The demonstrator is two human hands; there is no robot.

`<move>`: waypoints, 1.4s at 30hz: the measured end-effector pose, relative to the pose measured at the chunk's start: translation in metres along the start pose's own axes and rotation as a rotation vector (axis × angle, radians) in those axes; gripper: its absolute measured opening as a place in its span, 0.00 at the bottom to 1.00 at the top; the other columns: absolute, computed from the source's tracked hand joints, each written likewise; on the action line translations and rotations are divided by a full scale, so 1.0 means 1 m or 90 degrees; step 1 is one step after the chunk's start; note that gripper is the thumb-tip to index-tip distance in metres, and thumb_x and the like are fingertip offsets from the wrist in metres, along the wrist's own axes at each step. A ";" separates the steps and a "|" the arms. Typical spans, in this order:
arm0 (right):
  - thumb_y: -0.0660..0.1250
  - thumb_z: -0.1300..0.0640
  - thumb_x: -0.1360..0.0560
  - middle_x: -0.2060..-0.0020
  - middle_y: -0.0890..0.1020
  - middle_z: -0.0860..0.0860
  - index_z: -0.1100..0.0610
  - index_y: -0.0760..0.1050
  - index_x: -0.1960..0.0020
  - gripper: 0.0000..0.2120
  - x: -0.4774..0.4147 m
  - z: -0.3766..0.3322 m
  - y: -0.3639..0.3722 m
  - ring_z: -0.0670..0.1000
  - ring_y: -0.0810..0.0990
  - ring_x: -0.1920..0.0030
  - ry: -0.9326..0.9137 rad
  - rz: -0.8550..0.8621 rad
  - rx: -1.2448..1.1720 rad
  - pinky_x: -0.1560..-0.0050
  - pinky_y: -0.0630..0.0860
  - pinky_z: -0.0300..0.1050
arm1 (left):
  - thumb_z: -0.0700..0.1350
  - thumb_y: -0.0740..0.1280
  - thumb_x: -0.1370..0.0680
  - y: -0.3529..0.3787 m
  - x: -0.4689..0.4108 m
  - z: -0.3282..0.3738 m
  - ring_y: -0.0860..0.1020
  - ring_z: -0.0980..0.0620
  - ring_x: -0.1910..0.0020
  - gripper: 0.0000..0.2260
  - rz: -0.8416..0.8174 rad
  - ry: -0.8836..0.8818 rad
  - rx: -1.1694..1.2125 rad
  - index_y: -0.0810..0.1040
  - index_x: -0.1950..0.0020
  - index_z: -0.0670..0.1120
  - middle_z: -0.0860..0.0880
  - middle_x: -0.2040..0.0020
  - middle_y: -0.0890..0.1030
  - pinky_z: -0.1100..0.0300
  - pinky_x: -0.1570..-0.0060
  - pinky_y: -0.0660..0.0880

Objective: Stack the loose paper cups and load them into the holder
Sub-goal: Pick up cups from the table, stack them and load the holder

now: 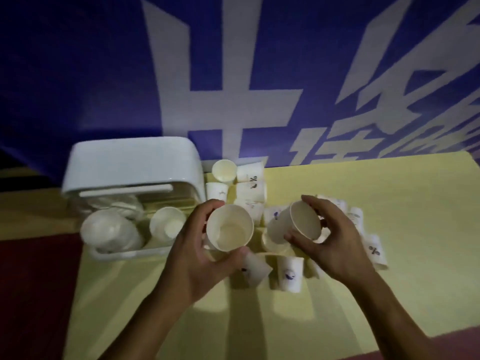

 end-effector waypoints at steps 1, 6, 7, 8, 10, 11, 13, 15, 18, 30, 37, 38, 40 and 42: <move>0.77 0.35 0.34 0.39 0.79 0.39 0.47 0.75 0.30 0.36 0.001 -0.019 0.021 0.39 0.77 0.40 -0.010 -0.006 -0.013 0.45 0.75 0.34 | 0.60 0.78 0.34 -0.019 0.009 -0.011 0.76 0.60 0.37 0.34 0.006 -0.008 -0.008 0.70 0.31 0.61 0.65 0.36 0.76 0.63 0.45 0.76; 0.76 0.33 0.33 0.38 0.79 0.39 0.47 0.74 0.30 0.36 0.004 -0.087 0.101 0.41 0.77 0.39 -0.068 -0.043 -0.020 0.42 0.75 0.39 | 0.59 0.77 0.34 -0.094 0.042 -0.048 0.76 0.56 0.36 0.34 0.057 -0.005 -0.037 0.71 0.30 0.60 0.62 0.34 0.75 0.56 0.43 0.78; 0.76 0.34 0.33 0.38 0.79 0.39 0.48 0.74 0.30 0.36 0.003 -0.099 0.114 0.40 0.77 0.38 -0.081 -0.048 -0.022 0.41 0.74 0.37 | 0.59 0.77 0.34 -0.105 0.046 -0.054 0.76 0.56 0.37 0.34 0.066 -0.007 -0.034 0.71 0.30 0.58 0.61 0.35 0.75 0.56 0.44 0.78; 0.77 0.35 0.33 0.37 0.78 0.40 0.49 0.74 0.30 0.36 0.002 -0.110 0.125 0.38 0.76 0.38 -0.095 -0.050 -0.025 0.39 0.72 0.34 | 0.57 0.78 0.33 -0.115 0.050 -0.059 0.77 0.55 0.37 0.33 0.073 -0.006 -0.028 0.72 0.30 0.56 0.60 0.35 0.75 0.55 0.44 0.79; 0.80 0.41 0.32 0.37 0.78 0.42 0.52 0.74 0.30 0.35 -0.001 -0.129 0.145 0.39 0.75 0.37 -0.126 -0.051 -0.026 0.37 0.70 0.30 | 0.53 0.79 0.32 -0.130 0.056 -0.068 0.77 0.53 0.37 0.32 0.090 0.002 -0.027 0.73 0.30 0.53 0.57 0.35 0.76 0.55 0.44 0.79; 0.81 0.44 0.31 0.37 0.77 0.43 0.53 0.74 0.30 0.35 -0.004 -0.137 0.156 0.41 0.75 0.36 -0.140 -0.050 -0.026 0.36 0.70 0.32 | 0.52 0.80 0.32 -0.137 0.059 -0.072 0.77 0.53 0.37 0.31 0.102 0.007 -0.025 0.73 0.31 0.54 0.57 0.35 0.76 0.57 0.44 0.79; 0.81 0.47 0.31 0.36 0.78 0.47 0.56 0.74 0.29 0.34 -0.010 -0.146 0.176 0.46 0.76 0.35 -0.165 -0.054 -0.025 0.34 0.71 0.36 | 0.53 0.80 0.32 -0.149 0.065 -0.079 0.77 0.54 0.36 0.31 0.123 0.009 -0.016 0.73 0.31 0.56 0.59 0.35 0.76 0.62 0.44 0.77; 0.80 0.47 0.29 0.35 0.78 0.50 0.58 0.72 0.29 0.35 -0.014 -0.149 0.194 0.50 0.76 0.33 -0.185 -0.063 -0.016 0.33 0.72 0.42 | 0.55 0.78 0.31 -0.157 0.069 -0.086 0.78 0.54 0.37 0.31 0.136 0.003 -0.007 0.72 0.31 0.56 0.60 0.35 0.76 0.62 0.44 0.77; 0.79 0.47 0.28 0.35 0.78 0.53 0.60 0.72 0.29 0.34 -0.016 -0.149 0.212 0.54 0.76 0.34 -0.230 -0.044 0.033 0.34 0.74 0.49 | 0.57 0.77 0.32 -0.166 0.074 -0.097 0.77 0.52 0.36 0.32 0.153 -0.015 0.010 0.73 0.31 0.51 0.58 0.35 0.76 0.58 0.43 0.78; 0.67 0.37 0.22 0.31 0.77 0.50 0.56 0.73 0.27 0.31 -0.015 -0.119 0.253 0.53 0.75 0.31 -0.184 -0.067 0.107 0.33 0.74 0.54 | 0.58 0.77 0.31 -0.168 0.068 -0.104 0.76 0.53 0.35 0.35 0.165 -0.026 -0.004 0.72 0.27 0.51 0.58 0.32 0.75 0.60 0.41 0.76; 0.69 0.44 0.20 0.29 0.74 0.43 0.52 0.70 0.24 0.28 -0.013 -0.111 0.247 0.44 0.71 0.28 -0.108 -0.081 0.030 0.29 0.68 0.43 | 0.53 0.81 0.31 -0.158 0.051 -0.093 0.76 0.57 0.35 0.35 0.176 -0.034 -0.015 0.72 0.27 0.55 0.62 0.32 0.75 0.63 0.42 0.76; 0.68 0.46 0.19 0.30 0.74 0.41 0.52 0.70 0.24 0.25 -0.010 -0.108 0.239 0.42 0.71 0.29 -0.083 -0.064 0.007 0.30 0.67 0.41 | 0.53 0.81 0.31 -0.155 0.048 -0.091 0.76 0.56 0.34 0.35 0.174 -0.031 -0.021 0.71 0.27 0.55 0.62 0.32 0.74 0.61 0.41 0.77; 0.66 0.50 0.17 0.31 0.75 0.40 0.51 0.71 0.25 0.21 -0.002 -0.097 0.227 0.43 0.72 0.30 -0.035 -0.035 -0.022 0.31 0.70 0.43 | 0.55 0.80 0.31 -0.150 0.042 -0.085 0.75 0.56 0.34 0.34 0.172 -0.017 -0.036 0.71 0.28 0.55 0.61 0.32 0.74 0.63 0.41 0.76; 0.67 0.53 0.18 0.33 0.78 0.44 0.52 0.73 0.27 0.20 0.006 -0.087 0.215 0.45 0.75 0.32 -0.020 -0.016 -0.021 0.33 0.74 0.47 | 0.58 0.79 0.30 -0.143 0.035 -0.078 0.75 0.58 0.34 0.34 0.167 0.002 -0.061 0.71 0.28 0.52 0.57 0.33 0.75 0.67 0.40 0.76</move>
Point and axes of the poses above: each hand's wrist, its own x-axis away from the middle knuckle, its own y-axis out of the palm, z = x × y, the point moved 9 cm from there along -x, towards the middle knuckle
